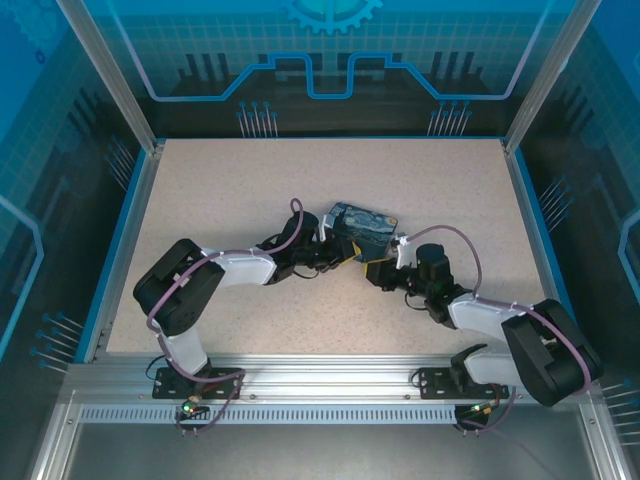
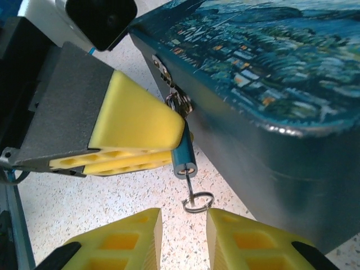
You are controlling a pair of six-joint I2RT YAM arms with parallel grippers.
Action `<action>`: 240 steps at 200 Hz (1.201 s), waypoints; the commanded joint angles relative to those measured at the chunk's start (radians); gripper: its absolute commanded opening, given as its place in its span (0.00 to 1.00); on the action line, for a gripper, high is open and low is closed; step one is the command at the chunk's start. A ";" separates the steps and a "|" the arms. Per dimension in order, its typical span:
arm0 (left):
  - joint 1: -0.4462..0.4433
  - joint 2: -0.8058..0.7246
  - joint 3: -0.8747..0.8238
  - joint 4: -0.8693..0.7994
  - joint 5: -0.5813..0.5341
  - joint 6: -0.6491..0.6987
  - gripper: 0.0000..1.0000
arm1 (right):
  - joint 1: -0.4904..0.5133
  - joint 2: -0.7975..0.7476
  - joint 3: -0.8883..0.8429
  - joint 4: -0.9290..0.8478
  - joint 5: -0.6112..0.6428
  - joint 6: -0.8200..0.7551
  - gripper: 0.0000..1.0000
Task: Unlock a padlock with a key
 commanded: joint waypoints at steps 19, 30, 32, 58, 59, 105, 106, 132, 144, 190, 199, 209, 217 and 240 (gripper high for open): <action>0.000 -0.002 0.011 0.055 0.032 -0.025 0.09 | 0.016 0.054 0.051 0.056 0.015 0.012 0.22; -0.001 0.000 0.010 0.058 0.031 -0.028 0.09 | 0.021 0.064 0.055 0.058 0.016 0.010 0.20; -0.002 0.001 0.008 0.060 0.032 -0.028 0.09 | 0.022 0.066 0.056 0.061 0.017 0.010 0.20; -0.001 0.009 0.009 0.069 0.035 -0.035 0.09 | 0.030 0.083 0.053 0.091 0.029 0.019 0.16; -0.002 0.010 0.009 0.069 0.035 -0.036 0.09 | 0.031 0.084 0.052 0.092 0.029 0.019 0.16; -0.003 0.012 0.007 0.072 0.037 -0.036 0.09 | 0.042 0.106 0.067 0.118 0.034 0.035 0.07; -0.003 0.013 0.006 0.072 0.036 -0.036 0.08 | 0.042 0.106 0.067 0.120 0.035 0.036 0.06; -0.002 0.017 0.002 0.075 0.033 -0.031 0.09 | 0.041 0.093 0.052 0.158 0.038 0.094 0.03; -0.003 0.019 -0.002 0.081 0.033 -0.033 0.09 | 0.042 0.087 0.045 0.179 0.033 0.134 0.02; -0.005 0.019 -0.012 0.093 0.026 -0.034 0.08 | 0.039 0.113 0.041 0.253 0.004 0.407 0.00; -0.005 0.018 -0.013 0.093 0.025 -0.035 0.08 | 0.040 0.120 0.038 0.276 0.001 0.461 0.00; -0.006 0.019 -0.015 0.097 0.023 -0.034 0.08 | 0.040 0.122 0.033 0.296 -0.002 0.506 0.00; -0.006 0.020 -0.015 0.097 0.023 -0.034 0.08 | 0.040 0.121 0.033 0.299 -0.005 0.535 0.00; -0.007 0.026 -0.017 0.100 0.022 -0.034 0.08 | 0.040 0.092 0.038 0.285 -0.007 0.586 0.00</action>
